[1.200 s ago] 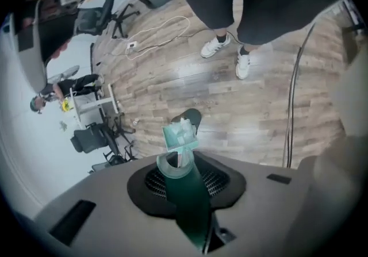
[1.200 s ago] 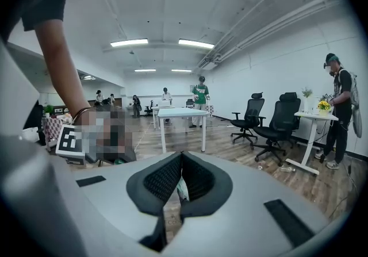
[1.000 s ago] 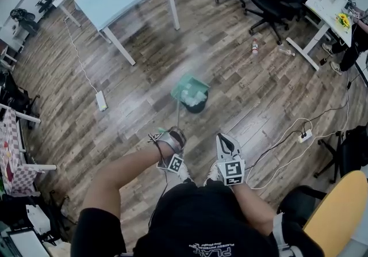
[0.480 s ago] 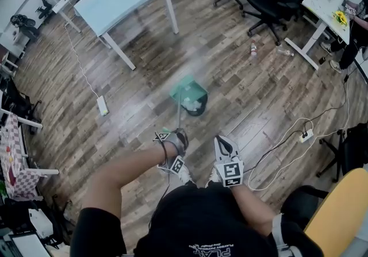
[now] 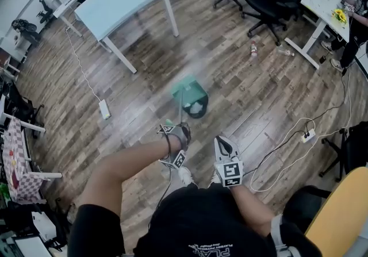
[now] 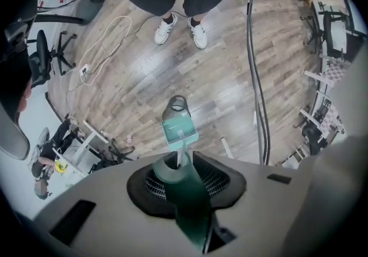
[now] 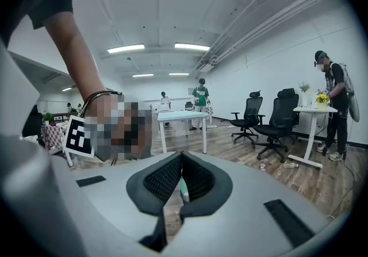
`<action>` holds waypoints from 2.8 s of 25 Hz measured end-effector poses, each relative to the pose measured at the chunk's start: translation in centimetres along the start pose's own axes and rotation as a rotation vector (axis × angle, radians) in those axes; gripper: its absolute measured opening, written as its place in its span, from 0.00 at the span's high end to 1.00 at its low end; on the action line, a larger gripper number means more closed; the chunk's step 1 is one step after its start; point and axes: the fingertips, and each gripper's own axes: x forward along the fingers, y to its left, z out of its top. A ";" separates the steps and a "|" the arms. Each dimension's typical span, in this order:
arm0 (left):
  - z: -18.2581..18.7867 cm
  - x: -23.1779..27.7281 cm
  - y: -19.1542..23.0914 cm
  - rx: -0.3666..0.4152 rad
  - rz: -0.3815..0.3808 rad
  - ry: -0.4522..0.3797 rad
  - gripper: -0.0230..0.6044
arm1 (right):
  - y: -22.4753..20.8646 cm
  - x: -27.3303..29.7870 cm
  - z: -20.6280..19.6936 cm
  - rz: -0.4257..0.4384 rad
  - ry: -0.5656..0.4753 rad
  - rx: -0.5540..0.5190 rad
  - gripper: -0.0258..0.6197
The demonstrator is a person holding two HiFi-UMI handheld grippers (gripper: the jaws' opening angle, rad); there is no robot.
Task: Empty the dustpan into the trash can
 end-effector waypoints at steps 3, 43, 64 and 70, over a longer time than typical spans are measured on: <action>0.3 0.5 -0.2 -0.003 -0.006 -0.002 0.81 | -0.6 -0.2 -0.1 -0.011 -0.001 0.007 0.92; -9.8 1.2 -5.2 -1.837 0.021 -0.290 0.81 | 3.1 1.7 -0.4 0.075 0.073 -0.056 0.92; -13.1 0.0 -16.4 -2.933 0.139 -0.328 0.81 | 6.3 5.6 -0.3 0.087 0.104 -0.078 0.92; -13.7 0.8 -20.3 -2.995 0.180 -0.275 0.81 | 7.0 8.5 0.8 0.022 0.084 -0.076 0.92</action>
